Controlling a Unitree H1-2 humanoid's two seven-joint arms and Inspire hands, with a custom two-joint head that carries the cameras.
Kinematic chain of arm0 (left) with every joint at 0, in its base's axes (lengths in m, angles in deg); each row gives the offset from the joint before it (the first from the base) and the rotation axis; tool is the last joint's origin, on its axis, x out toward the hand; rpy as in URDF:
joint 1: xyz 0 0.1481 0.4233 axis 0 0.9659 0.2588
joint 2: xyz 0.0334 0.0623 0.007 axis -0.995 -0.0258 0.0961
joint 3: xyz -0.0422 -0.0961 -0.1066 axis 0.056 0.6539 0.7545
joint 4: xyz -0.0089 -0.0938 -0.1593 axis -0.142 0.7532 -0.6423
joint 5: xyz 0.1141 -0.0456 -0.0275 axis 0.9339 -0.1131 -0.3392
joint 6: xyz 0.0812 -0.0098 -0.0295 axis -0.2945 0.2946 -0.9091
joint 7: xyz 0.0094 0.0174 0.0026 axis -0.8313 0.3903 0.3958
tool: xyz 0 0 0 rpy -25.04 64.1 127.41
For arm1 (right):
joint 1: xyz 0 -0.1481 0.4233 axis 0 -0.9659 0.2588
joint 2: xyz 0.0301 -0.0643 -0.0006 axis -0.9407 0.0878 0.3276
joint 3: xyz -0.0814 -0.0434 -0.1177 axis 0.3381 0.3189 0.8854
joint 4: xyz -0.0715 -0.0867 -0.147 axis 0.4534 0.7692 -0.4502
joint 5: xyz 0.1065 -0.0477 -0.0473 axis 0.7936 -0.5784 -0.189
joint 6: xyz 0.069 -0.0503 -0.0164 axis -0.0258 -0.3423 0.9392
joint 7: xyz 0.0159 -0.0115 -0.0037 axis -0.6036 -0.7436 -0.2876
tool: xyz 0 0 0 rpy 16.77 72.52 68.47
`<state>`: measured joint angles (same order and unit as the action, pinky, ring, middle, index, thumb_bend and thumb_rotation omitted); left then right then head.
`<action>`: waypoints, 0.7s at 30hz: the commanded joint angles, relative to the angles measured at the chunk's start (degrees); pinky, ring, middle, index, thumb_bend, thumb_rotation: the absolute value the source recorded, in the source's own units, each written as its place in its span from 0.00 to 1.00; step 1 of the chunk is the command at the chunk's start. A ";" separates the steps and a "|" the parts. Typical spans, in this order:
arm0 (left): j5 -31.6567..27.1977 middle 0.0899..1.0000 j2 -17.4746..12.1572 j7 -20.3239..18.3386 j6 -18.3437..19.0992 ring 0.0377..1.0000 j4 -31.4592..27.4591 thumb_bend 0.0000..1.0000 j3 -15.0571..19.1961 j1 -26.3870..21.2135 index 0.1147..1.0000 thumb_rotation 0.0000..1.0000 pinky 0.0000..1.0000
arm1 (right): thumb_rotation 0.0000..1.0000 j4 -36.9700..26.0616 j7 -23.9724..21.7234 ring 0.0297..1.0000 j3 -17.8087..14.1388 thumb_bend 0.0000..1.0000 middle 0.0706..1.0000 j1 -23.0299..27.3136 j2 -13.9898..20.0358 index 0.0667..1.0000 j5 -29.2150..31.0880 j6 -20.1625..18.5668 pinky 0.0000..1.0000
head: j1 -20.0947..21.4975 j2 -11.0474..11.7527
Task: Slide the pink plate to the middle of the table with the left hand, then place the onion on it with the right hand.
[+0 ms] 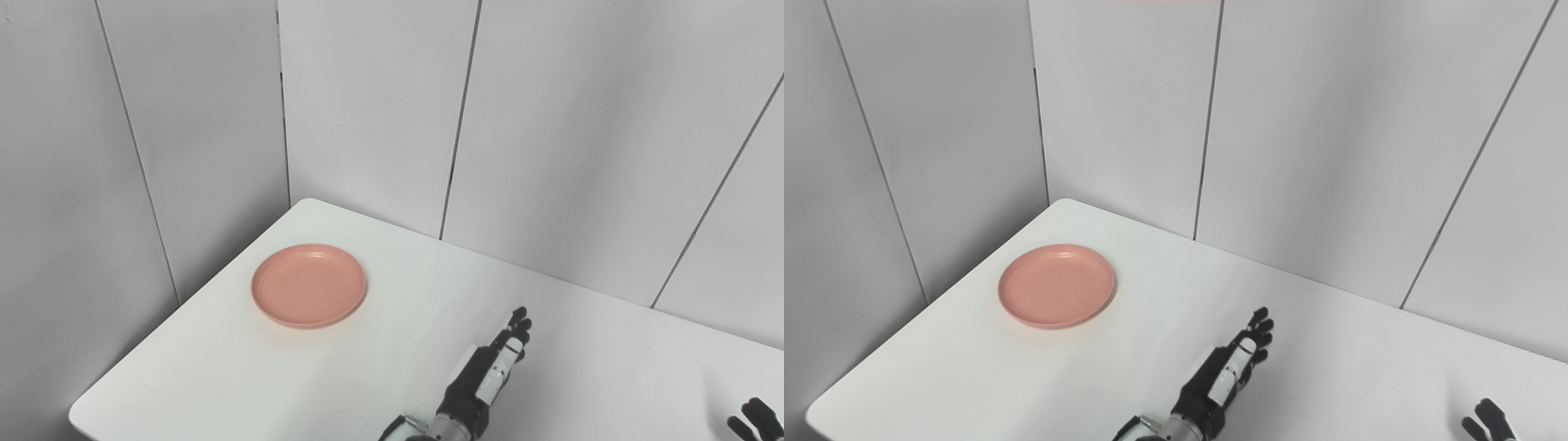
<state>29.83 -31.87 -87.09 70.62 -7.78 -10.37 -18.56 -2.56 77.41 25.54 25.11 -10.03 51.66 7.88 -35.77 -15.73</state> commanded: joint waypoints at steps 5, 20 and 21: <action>-1.90 1.00 -0.67 -1.06 1.70 1.00 -5.08 0.45 2.04 -3.92 1.00 1.00 1.00 | 1.00 3.58 0.46 0.89 0.35 0.38 0.92 -2.79 -1.49 0.88 -0.04 0.65 1.00 | -0.08 0.15; -4.14 1.00 -3.04 0.38 4.36 1.00 -10.33 0.44 7.75 -7.88 1.00 1.00 1.00 | 1.00 3.50 0.90 0.92 0.92 0.39 0.94 -2.61 -2.04 0.89 -0.58 0.20 1.00 | 0.19 0.82; -4.38 1.00 -3.33 0.35 4.14 1.00 -10.37 0.45 8.16 -8.15 1.00 1.00 1.00 | 1.00 3.54 0.92 0.92 0.92 0.39 0.94 -2.59 -2.11 0.89 -0.57 0.17 1.00 | 0.20 0.86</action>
<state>25.97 -34.75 -86.75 75.88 -15.86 -2.43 -24.20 -2.83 78.21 25.61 25.07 -10.39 50.88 7.87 -35.51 -14.94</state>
